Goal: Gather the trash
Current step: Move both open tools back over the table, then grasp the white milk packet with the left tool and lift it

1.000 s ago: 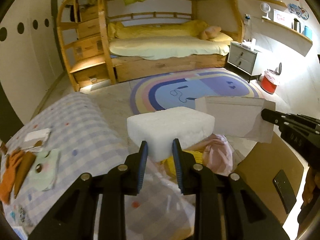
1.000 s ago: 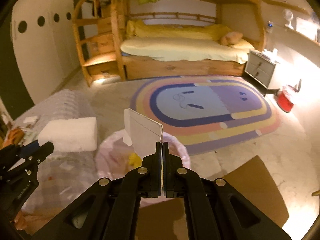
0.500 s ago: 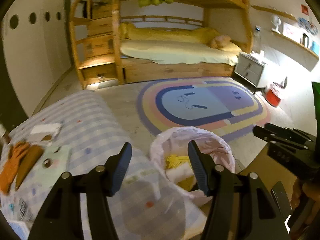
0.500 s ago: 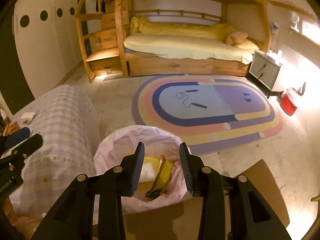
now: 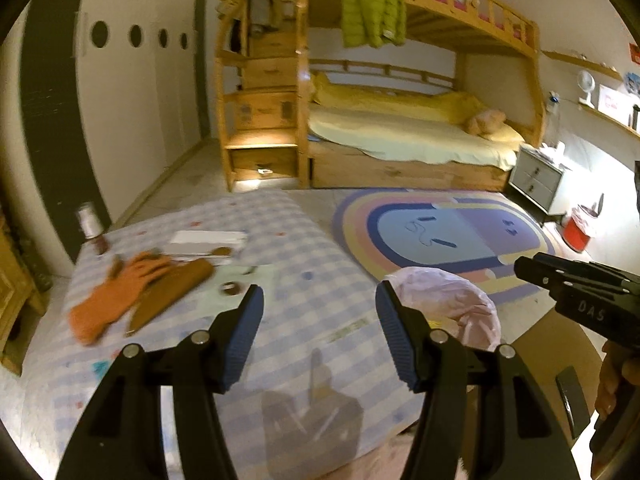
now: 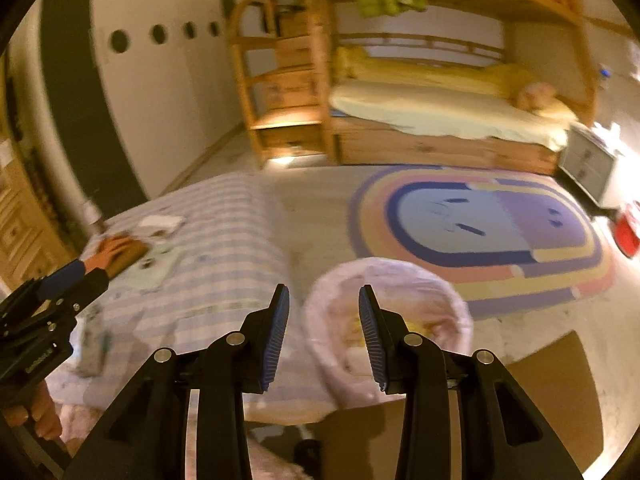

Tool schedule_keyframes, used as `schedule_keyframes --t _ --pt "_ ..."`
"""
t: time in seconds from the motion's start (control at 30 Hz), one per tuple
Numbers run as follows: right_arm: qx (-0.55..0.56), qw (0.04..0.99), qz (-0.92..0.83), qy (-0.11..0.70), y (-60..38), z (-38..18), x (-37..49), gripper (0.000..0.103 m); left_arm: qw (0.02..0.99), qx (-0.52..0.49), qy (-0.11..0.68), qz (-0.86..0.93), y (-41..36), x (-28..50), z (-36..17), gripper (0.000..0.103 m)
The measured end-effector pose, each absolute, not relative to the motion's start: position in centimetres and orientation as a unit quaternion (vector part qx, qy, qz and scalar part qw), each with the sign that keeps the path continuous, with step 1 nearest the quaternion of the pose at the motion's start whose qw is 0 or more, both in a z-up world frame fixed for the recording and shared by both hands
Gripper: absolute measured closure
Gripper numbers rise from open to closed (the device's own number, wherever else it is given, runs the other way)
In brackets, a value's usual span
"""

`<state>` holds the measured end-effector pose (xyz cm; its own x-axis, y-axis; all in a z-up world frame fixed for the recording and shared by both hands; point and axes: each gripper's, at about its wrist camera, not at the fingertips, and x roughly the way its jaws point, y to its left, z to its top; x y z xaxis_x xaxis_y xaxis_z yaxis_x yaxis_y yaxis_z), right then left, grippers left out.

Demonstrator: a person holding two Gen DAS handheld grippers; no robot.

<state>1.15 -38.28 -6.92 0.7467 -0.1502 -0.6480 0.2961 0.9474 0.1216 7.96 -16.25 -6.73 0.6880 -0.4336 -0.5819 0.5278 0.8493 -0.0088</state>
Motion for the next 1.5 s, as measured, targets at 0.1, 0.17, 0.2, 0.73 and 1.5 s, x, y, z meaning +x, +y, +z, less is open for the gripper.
schedule_keyframes --t 0.1,0.17,0.2,0.73,1.5 --pt "0.093 0.932 -0.079 0.341 -35.2 -6.6 2.4 0.065 0.922 0.077 0.294 -0.241 -13.2 7.6 -6.5 0.046" --pt "0.081 0.933 -0.057 0.345 -33.5 -6.7 3.1 0.063 0.927 0.075 0.295 -0.221 -11.1 7.5 -6.5 0.044" --pt "0.076 0.934 -0.049 0.346 -32.8 -6.7 3.3 0.062 0.928 0.07 0.298 -0.213 -9.8 7.4 -6.6 0.039" --pt "0.026 0.925 0.031 0.377 -24.5 -8.3 5.3 0.059 0.906 0.05 0.386 -0.169 0.6 7.4 -12.9 0.034" --pt "0.044 0.92 0.01 0.388 -27.3 -9.5 6.2 0.059 0.885 0.095 0.369 -0.27 -7.3 8.1 -13.9 0.038"
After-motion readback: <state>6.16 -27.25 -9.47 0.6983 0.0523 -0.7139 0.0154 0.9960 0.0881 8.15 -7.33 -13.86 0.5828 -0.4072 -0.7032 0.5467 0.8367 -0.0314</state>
